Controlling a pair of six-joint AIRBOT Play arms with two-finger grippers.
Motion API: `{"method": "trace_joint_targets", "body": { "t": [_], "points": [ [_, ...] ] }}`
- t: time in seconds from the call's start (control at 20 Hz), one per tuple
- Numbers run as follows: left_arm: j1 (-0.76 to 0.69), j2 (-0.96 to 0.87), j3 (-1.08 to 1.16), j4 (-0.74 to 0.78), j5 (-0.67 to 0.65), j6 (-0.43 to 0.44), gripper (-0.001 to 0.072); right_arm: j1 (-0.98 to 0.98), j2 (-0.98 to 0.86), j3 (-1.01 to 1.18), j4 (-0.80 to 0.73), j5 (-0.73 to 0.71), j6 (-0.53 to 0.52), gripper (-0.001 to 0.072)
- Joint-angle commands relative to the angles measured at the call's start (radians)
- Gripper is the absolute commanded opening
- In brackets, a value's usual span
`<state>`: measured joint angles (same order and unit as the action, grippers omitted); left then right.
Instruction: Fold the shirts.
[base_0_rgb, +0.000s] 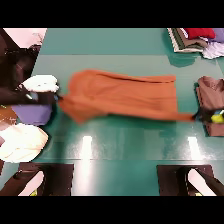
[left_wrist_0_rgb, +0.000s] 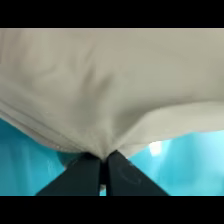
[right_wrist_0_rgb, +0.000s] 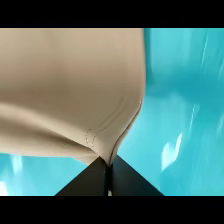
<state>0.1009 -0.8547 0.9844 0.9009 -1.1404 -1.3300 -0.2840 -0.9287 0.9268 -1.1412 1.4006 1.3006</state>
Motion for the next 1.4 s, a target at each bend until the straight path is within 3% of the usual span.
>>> {"method": "trace_joint_targets", "body": {
  "t": [0.0, 0.35, 0.5, 0.7, 0.85, 1.1, 1.35],
  "points": [
    [0.0, 0.023, 0.392, 0.005, -0.052, -0.007, 0.0025, 0.064, 0.074, 0.32, 0.075, -0.073, 0.062, 0.0016],
    [0.0, 0.023, 1.088, 0.005, -0.029, -0.01, 0.0025, 0.082, 0.084, 0.951, 0.065, -0.094, 0.066, 0.0016],
    [0.0, 0.023, 1.237, -0.027, 0.024, -0.06, 0.0025, 0.082, 0.084, 1.106, 0.058, -0.08, 0.069, 0.0015],
    [0.0, 0.023, 1.31, -0.165, 0.02, -0.061, 0.0024, 0.081, 0.084, 1.212, -0.072, -0.005, 0.118, 0.0015],
    [0.0, 0.023, 1.203, -0.113, -0.039, -0.063, 0.0024, 0.08, 0.096, 1.121, -0.09, 0.008, 0.121, 0.0016],
    [0.0, -0.004, 0.678, -0.09, -0.064, -0.076, 0.0025, 0.081, -0.048, 0.908, -0.083, 0.121, 0.119, 0.0015],
    [0.0, -0.186, 0.283, -0.084, -0.029, 0.023, 0.0025, 0.154, -0.317, 0.712, -0.086, 0.124, 0.092, 0.0015]
  ]
}}
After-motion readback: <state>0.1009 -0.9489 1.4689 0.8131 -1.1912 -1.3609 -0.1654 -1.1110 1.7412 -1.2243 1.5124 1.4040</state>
